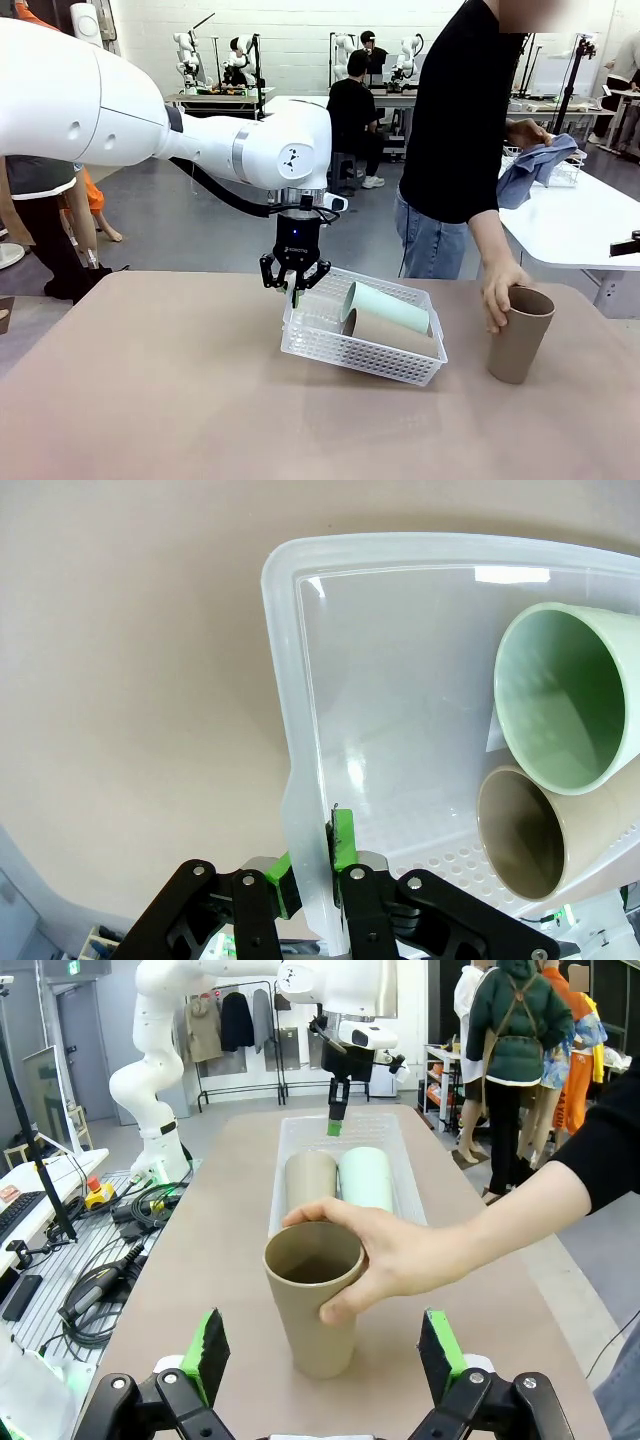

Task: Clean and organize the cups into the basket.
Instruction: Pick up the Reusable plastic cup from the right side of the table and stack it inside the Organizing basket in the center of the table.

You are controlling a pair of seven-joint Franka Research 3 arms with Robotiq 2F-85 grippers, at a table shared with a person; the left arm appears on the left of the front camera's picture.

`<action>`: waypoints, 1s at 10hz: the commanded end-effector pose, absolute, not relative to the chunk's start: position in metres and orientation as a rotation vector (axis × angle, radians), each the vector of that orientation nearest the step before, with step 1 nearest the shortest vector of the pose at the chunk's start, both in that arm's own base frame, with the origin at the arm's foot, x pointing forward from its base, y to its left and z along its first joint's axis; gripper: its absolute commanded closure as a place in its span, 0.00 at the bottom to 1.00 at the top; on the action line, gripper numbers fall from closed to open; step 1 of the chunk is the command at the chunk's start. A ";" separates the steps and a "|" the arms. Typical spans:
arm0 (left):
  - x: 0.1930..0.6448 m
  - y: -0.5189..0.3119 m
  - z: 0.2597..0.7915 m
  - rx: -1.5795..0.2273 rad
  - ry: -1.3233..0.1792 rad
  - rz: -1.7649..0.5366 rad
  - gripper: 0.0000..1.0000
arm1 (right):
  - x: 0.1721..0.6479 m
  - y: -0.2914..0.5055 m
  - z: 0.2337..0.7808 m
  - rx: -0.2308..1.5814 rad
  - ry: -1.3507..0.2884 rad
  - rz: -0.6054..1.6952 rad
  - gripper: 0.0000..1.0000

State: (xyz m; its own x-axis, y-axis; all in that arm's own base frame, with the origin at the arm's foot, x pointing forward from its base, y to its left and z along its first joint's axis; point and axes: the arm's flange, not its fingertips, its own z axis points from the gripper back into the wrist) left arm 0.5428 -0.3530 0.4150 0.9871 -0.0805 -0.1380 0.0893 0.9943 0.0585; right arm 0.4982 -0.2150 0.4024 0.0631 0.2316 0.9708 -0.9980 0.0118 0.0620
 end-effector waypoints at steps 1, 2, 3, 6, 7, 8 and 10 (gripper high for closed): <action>0.542 -0.352 0.416 0.065 0.135 -0.085 1.00 | 0.495 -0.214 0.402 1.067 -1.001 1.279 0.00; 0.542 -0.352 0.416 0.065 0.135 -0.085 1.00 | 0.495 -0.214 0.402 1.067 -1.001 1.279 0.00; 0.542 -0.352 0.416 0.065 0.135 -0.085 1.00 | 0.495 -0.214 0.402 1.067 -1.001 1.279 0.00; 0.542 -0.352 0.416 0.065 0.135 -0.085 1.00 | 0.495 -0.214 0.402 1.067 -1.001 1.279 0.00; 0.542 -0.352 0.416 0.065 0.135 -0.085 1.00 | 0.495 -0.214 0.402 1.067 -1.001 1.279 0.00; 0.542 -0.352 0.416 0.065 0.135 -0.085 1.00 | 0.495 -0.214 0.402 1.067 -1.001 1.279 0.00; 0.542 -0.352 0.416 0.065 0.135 -0.085 1.00 | 0.495 -0.214 0.402 1.067 -1.001 1.279 0.00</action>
State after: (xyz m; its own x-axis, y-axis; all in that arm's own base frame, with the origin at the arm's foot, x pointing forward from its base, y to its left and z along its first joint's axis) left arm 0.5428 -0.3530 0.4150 0.9871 -0.0805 -0.1380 0.0893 0.9943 0.0585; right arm 0.4982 -0.2150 0.4024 0.0628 0.2316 0.9708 -0.9980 0.0118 0.0618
